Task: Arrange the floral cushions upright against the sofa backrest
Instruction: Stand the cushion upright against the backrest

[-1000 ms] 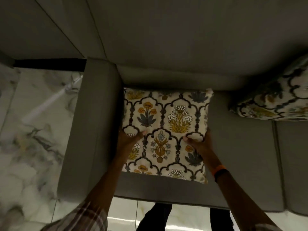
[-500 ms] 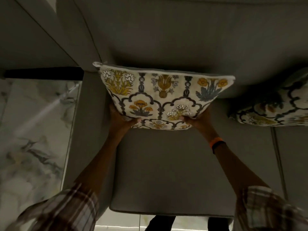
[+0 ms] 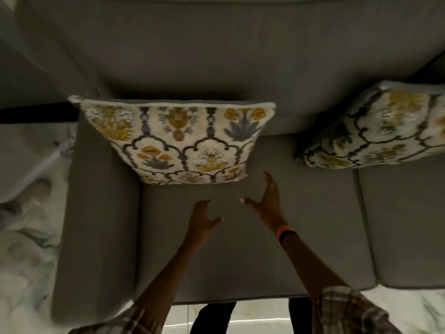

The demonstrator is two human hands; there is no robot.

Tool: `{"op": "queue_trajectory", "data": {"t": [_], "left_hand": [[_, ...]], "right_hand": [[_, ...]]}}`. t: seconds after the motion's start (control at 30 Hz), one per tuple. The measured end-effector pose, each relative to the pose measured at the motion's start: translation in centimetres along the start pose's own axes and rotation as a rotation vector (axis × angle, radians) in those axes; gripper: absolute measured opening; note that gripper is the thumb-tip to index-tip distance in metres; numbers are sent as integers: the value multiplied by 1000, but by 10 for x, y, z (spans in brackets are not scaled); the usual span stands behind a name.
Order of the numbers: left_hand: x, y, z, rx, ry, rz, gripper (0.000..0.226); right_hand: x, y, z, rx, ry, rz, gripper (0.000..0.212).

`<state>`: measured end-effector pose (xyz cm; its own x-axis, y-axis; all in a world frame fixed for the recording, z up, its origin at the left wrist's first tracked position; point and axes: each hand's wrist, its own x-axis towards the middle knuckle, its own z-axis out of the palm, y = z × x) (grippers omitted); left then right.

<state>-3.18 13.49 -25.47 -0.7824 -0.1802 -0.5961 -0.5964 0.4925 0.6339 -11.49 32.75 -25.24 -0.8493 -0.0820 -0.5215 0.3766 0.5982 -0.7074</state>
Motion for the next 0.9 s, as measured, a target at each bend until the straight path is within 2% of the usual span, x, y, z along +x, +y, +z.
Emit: {"op": "queue_trajectory", "data": {"t": [0.07, 0.17, 0.27, 0.33, 0.4, 0.47, 0.53, 0.6, 0.73, 0.9], "left_hand": [[0, 27, 35, 46, -109, 112, 64], [16, 79, 78, 3, -110, 176, 66], [39, 145, 115, -149, -43, 175, 92], [56, 191, 136, -290, -16, 197, 114], [74, 232, 155, -385, 30, 263, 126], [90, 266, 169, -428, 70, 349, 127], [103, 298, 185, -435, 58, 395, 115], [109, 318, 197, -512, 31, 359, 106], [106, 330, 205, -609, 163, 242, 82], [91, 326, 210, -528, 235, 321, 62]], "right_hand": [[-1, 23, -39, 48, 71, 52, 111], [14, 56, -121, 165, 279, 158, 102], [41, 82, -226, 424, 516, 168, 110], [61, 97, -295, 497, 611, 156, 118], [77, 112, -352, 394, 561, 67, 122], [95, 124, -394, 210, 404, -113, 117], [116, 128, -425, 150, 227, -229, 105], [131, 122, -439, 120, 108, -297, 96], [132, 116, -450, 192, 113, -268, 99], [116, 120, -453, 253, 144, -234, 109]]}}
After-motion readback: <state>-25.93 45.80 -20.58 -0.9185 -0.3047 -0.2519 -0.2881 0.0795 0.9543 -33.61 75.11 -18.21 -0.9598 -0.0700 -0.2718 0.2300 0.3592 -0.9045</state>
